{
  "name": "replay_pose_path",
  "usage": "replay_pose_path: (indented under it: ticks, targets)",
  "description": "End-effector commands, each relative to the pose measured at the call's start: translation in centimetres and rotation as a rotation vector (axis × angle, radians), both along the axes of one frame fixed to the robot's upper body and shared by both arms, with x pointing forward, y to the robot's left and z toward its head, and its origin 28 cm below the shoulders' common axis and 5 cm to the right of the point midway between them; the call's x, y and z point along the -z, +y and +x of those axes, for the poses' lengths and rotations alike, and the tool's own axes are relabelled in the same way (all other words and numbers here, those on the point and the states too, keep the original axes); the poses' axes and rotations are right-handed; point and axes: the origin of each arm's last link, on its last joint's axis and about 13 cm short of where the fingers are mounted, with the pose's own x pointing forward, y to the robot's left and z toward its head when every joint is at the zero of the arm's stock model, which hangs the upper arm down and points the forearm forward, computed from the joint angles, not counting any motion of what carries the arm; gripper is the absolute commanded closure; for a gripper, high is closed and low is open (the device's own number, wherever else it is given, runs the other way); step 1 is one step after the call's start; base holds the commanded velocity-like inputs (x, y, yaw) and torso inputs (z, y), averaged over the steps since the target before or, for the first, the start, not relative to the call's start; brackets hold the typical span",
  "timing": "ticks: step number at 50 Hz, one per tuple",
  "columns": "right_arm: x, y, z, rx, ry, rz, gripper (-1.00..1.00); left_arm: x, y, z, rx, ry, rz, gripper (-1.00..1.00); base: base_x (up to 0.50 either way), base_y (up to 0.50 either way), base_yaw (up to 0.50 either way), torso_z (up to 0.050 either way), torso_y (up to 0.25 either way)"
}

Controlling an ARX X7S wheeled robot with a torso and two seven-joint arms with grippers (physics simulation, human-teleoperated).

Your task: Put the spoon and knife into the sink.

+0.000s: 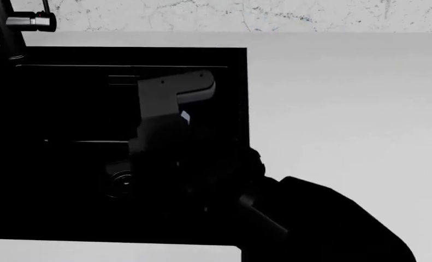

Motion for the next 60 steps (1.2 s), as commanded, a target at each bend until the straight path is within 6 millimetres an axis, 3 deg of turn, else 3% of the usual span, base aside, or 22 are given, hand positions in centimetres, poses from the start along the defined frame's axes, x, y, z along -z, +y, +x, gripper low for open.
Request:
replay_pose_path:
  ticks: [1,36,53,54,60]
  targets:
    - [0.4,-0.1,-0.1,-0.004,0.012,-0.023,1.0,-0.1,0.0,0.0,-0.003,-0.002,0.001,-1.0,0.0,0.0,0.0,0.0,0.0]
    - [1.7,-0.6,-0.1,0.017,0.067,-0.031,1.0,0.4,0.1,0.1,-0.009,0.007,-0.004,-1.0,0.0,0.0,0.0,0.0,0.0]
    - [1.3,-0.5,-0.1,0.015,0.071,-0.018,1.0,0.3,0.1,-0.1,-0.008,0.003,-0.005,-1.0,0.0,0.0,0.0,0.0,0.0]
    - [1.2,-0.5,-0.1,0.008,0.072,-0.009,-1.0,0.2,0.1,-0.2,-0.01,0.003,-0.005,-1.0,0.0,0.0,0.0,0.0,0.0]
    - [0.7,-0.3,0.0,0.003,0.034,-0.012,-1.0,0.1,0.1,-0.3,-0.009,0.0,-0.005,-1.0,0.0,0.0,0.0,0.0,0.0]
